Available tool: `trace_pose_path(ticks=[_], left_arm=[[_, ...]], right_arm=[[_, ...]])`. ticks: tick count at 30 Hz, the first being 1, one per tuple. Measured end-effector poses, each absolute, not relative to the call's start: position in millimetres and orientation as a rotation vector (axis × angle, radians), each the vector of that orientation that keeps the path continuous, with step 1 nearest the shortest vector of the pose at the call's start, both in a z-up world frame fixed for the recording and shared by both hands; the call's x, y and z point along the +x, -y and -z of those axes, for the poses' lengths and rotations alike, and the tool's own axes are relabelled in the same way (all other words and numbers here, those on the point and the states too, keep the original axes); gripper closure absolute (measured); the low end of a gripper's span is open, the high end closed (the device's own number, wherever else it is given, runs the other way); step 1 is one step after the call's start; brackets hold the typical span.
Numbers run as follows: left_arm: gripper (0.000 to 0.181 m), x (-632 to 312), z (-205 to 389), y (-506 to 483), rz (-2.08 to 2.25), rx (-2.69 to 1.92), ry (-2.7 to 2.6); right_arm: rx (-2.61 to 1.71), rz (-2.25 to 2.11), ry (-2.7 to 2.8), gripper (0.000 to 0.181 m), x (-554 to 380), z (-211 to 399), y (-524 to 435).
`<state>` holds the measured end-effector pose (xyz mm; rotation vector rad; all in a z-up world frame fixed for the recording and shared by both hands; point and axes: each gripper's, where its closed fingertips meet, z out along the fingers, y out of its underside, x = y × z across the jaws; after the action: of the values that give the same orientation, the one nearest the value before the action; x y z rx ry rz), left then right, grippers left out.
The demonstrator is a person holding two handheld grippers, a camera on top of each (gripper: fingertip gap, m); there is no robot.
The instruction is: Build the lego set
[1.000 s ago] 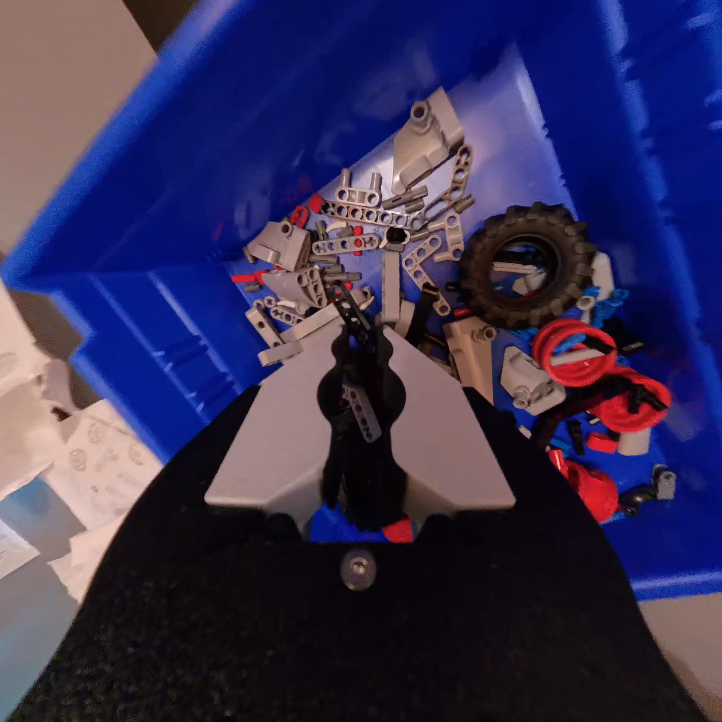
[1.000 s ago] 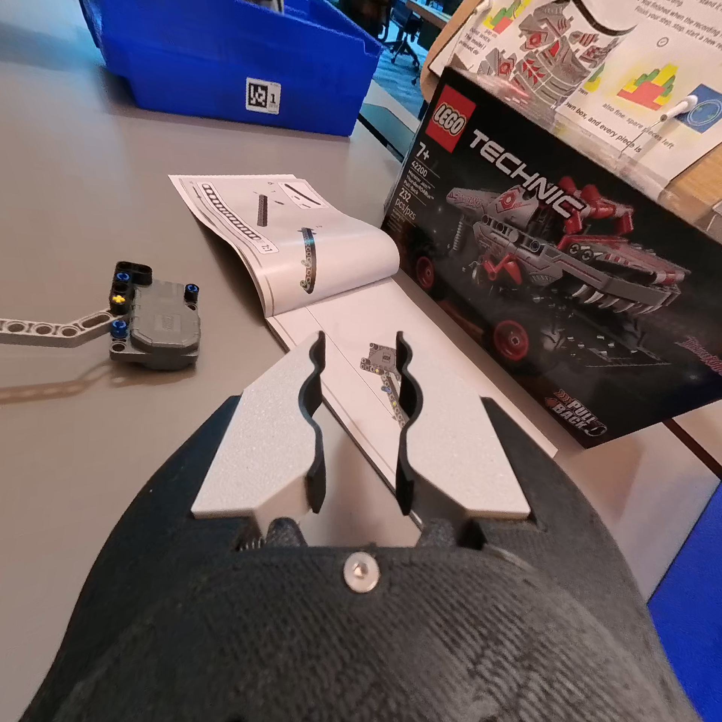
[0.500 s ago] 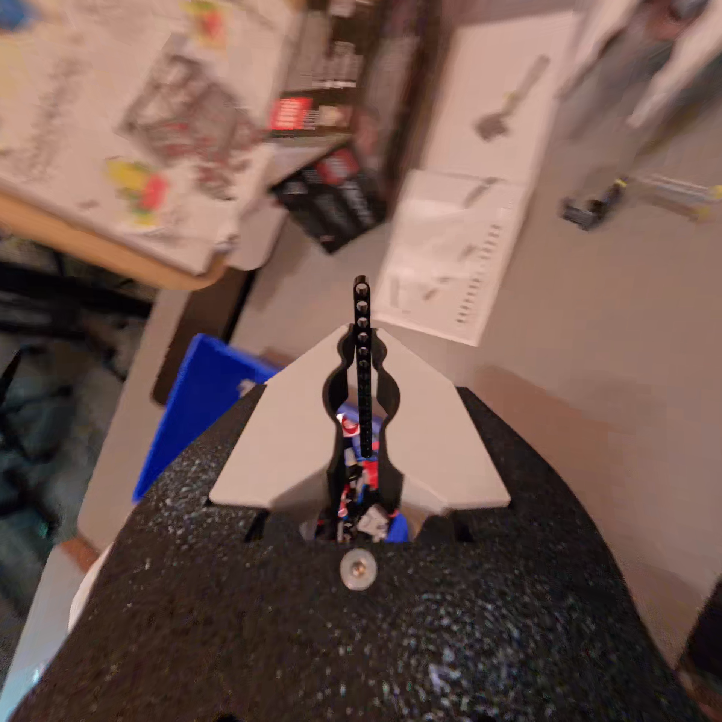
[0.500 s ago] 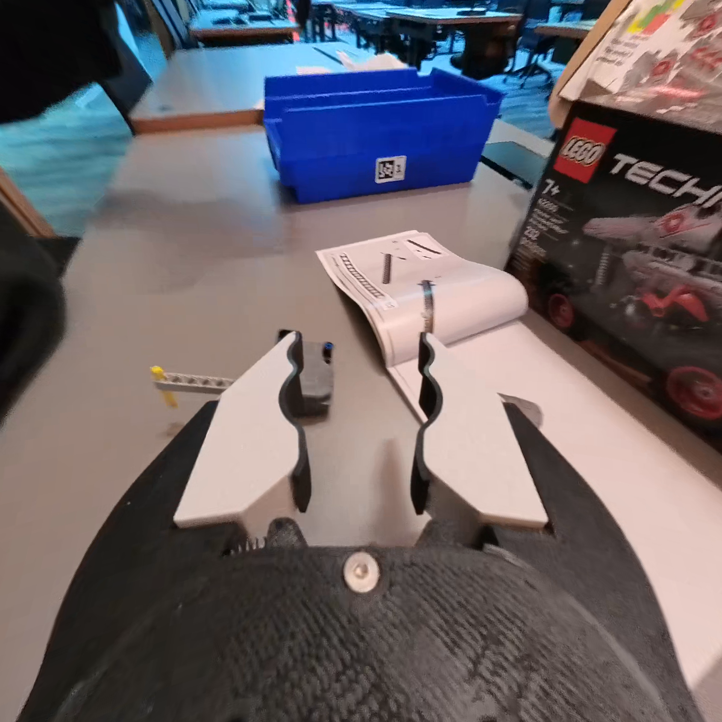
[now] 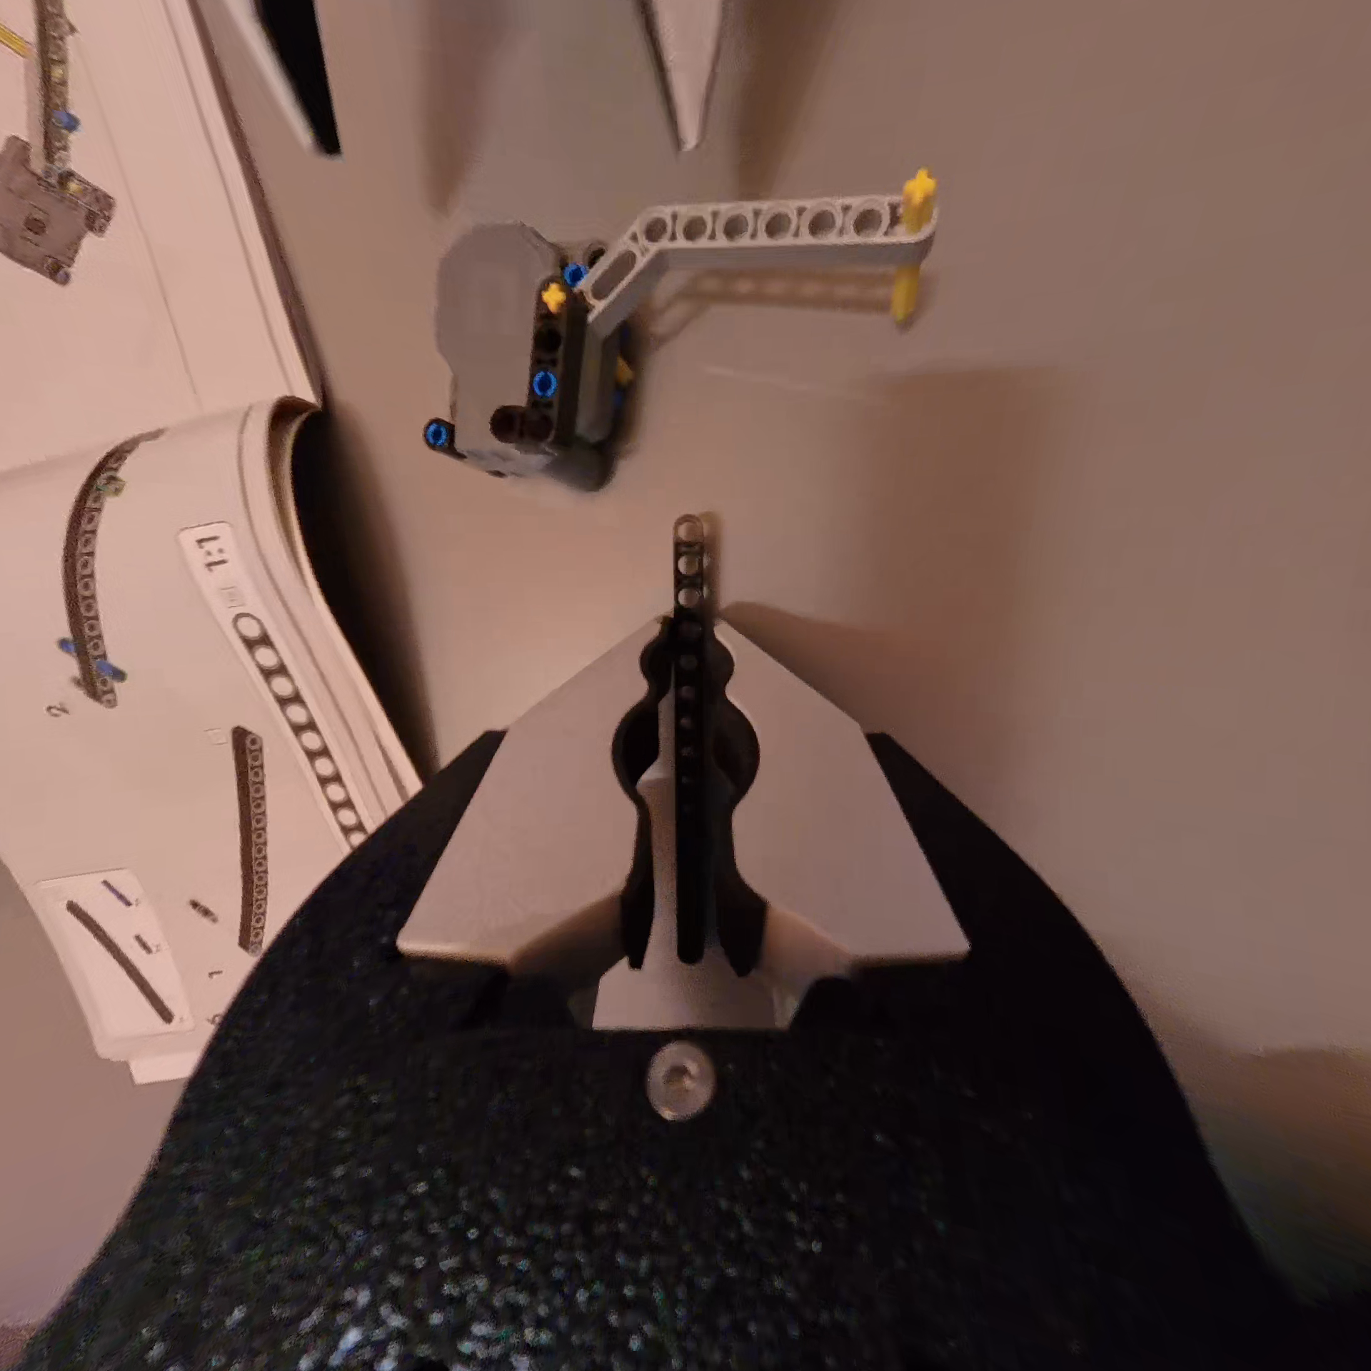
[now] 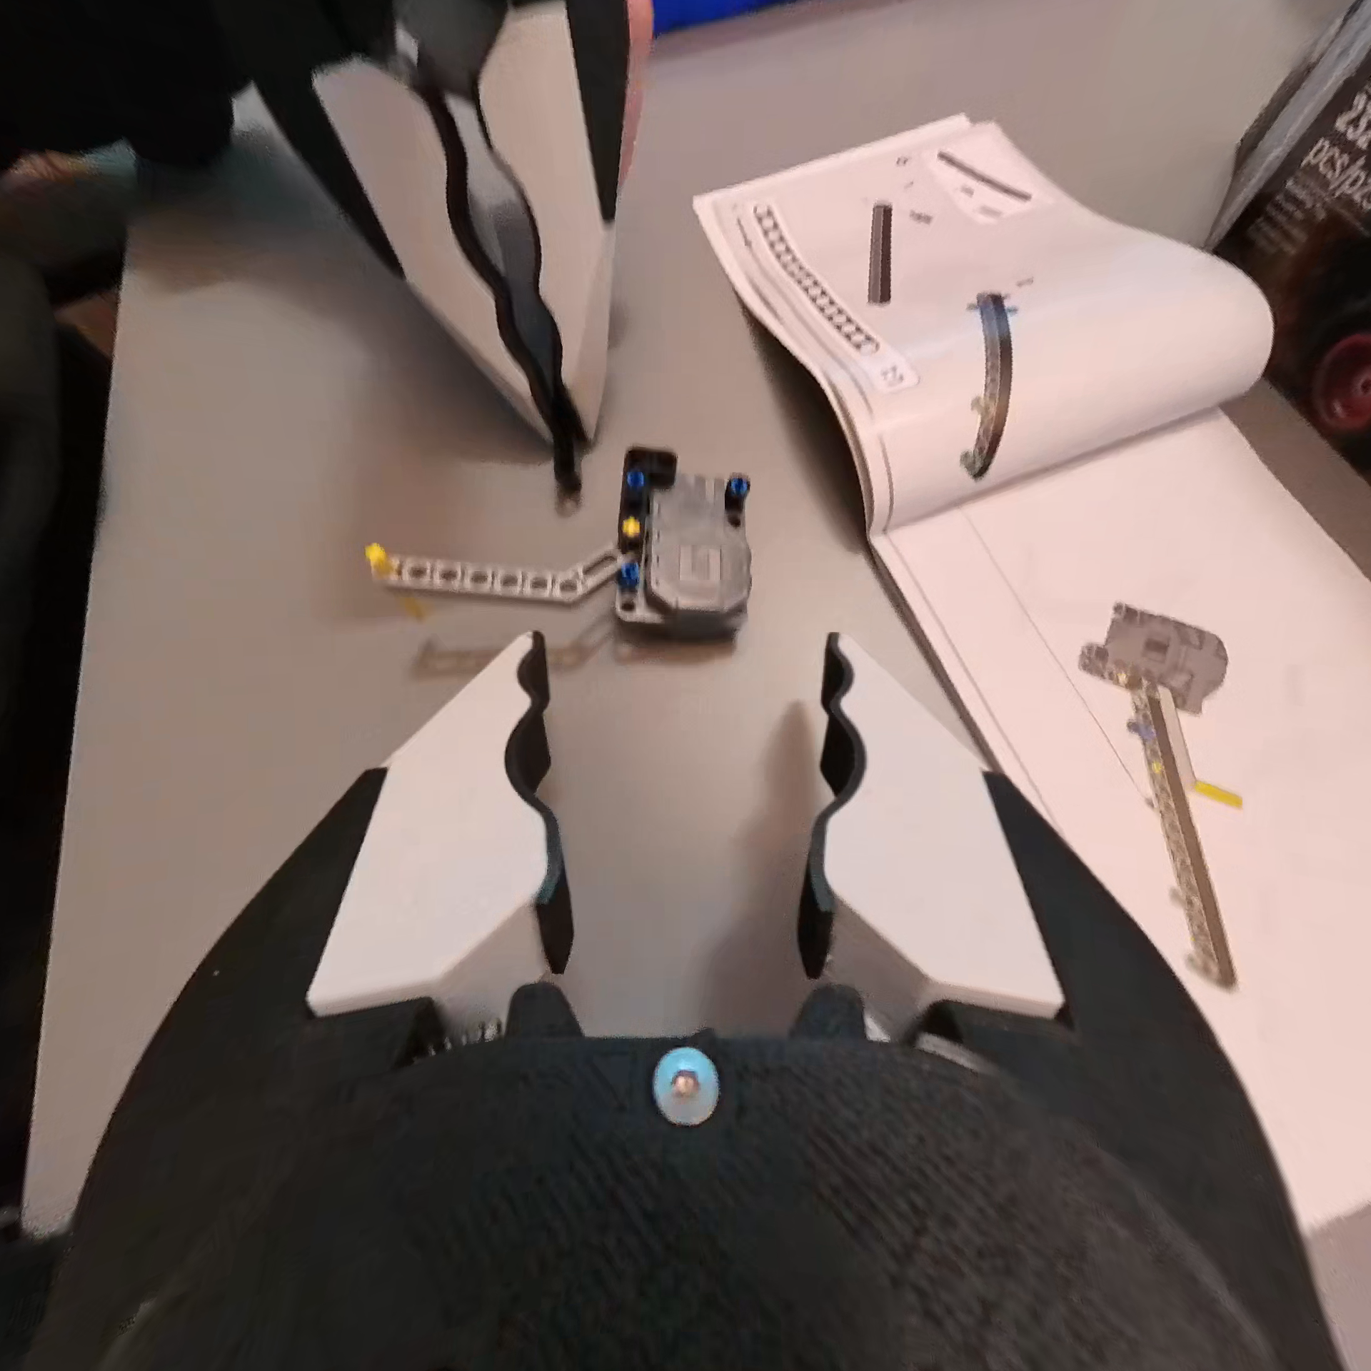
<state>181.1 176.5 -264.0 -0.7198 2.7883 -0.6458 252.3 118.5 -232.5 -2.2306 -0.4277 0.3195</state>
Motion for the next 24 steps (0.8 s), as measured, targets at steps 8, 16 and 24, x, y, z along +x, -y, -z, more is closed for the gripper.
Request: trace_pose_path(ticks=[8, 16, 24], left_arm=[[0.146, 197.7, 240.6, -185.4, 0.695, -0.767, -2.704], [0.15, 212.3, 248.5, -183.9, 0.754, -0.783, -2.683], [0.153, 211.0, 225.3, -205.3, 1.009, -0.883, -2.512]], right_arm=[[-2.214, -0.335, 0.446, 0.109, 246.6, 246.8, -130.3], [-2.22, -0.246, 0.554, 0.139, 241.7, 258.8, -140.8], [-2.225, -0.188, 0.568, 0.14, 268.0, 258.2, -123.0]])
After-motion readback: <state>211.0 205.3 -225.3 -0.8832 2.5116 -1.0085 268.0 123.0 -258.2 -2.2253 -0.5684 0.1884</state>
